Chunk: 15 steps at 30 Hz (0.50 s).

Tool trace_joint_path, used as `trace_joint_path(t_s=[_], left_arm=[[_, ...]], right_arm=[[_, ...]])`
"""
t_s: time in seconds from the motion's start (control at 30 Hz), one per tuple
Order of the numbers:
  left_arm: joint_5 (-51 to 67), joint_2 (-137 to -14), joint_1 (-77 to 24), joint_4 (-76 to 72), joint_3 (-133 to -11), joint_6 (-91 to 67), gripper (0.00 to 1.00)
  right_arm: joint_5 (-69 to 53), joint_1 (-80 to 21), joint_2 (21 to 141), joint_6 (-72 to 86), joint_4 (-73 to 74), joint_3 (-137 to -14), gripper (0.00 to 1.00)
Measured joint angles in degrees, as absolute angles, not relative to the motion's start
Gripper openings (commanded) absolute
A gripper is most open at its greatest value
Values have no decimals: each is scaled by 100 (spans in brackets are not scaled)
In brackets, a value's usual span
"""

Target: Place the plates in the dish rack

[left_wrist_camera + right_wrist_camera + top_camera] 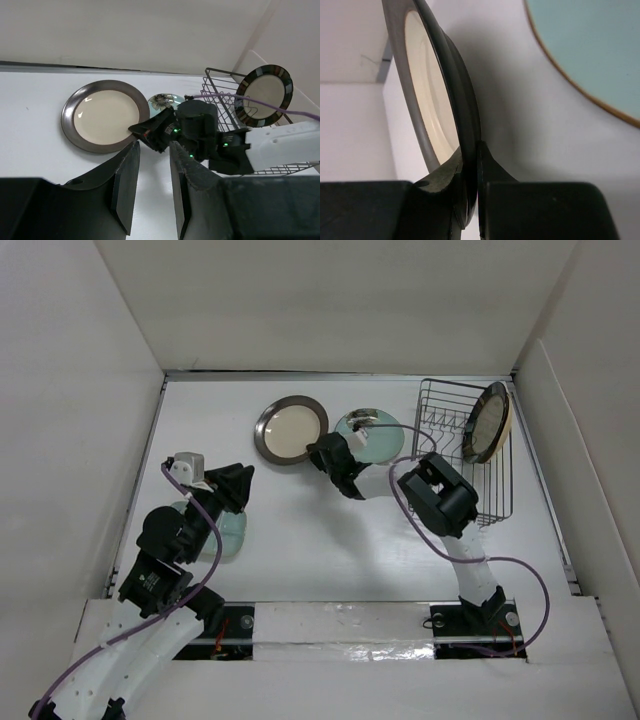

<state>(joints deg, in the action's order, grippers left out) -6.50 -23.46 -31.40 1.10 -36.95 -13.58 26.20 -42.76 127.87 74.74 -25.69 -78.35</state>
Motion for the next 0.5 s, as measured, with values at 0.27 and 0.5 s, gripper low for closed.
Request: trace_joint_path(t_s=[0.27,0.5], left_arm=[[-611,-2322,-3140,110,-3695,-1358,27],[-574,-2119,-3140,106,-3695,-1361,27]], right_arm=[[2871,-4397,10534,4534,-2139,-6949,0],[3981,-3922,8128,2141,-1549,-6908,0]])
